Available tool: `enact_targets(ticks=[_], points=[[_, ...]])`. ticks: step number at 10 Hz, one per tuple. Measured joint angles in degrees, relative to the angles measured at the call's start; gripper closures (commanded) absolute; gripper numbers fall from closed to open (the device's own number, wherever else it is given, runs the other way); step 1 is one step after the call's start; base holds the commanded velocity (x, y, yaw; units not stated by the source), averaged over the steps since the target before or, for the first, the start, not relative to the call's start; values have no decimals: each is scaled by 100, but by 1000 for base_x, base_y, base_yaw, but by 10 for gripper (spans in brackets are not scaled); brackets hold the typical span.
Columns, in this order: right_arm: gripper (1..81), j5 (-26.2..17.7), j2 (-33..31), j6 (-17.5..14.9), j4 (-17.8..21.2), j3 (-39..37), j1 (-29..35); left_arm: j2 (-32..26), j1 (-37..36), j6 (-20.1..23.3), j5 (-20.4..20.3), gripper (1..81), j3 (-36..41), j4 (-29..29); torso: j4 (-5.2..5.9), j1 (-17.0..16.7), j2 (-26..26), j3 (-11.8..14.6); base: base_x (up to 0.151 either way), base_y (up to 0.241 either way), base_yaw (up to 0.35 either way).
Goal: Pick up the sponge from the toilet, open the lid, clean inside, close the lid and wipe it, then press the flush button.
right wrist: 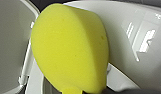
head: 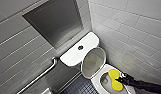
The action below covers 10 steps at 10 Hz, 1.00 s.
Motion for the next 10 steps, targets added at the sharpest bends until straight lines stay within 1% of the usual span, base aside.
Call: enact_targets(ticks=[7,8,9,10], points=[[811,0,0,0,1,-2,-5,0,5,0,2,10,0,18,0,0,0,6,0,0,0],[811,-2,-4,0,1,-2,-49,0,7,0,21,10,0,20,0,2,0,65,0,0,0],[811,-33,-26,5,4,-18,-117,-2,7,-2,24,10,0,20,0,4,2,203,0,0,0],[811,-52,-50,11,6,-40,-178,-7,10,0,27,10,0,20,0,4,2,402,0,0,0]])
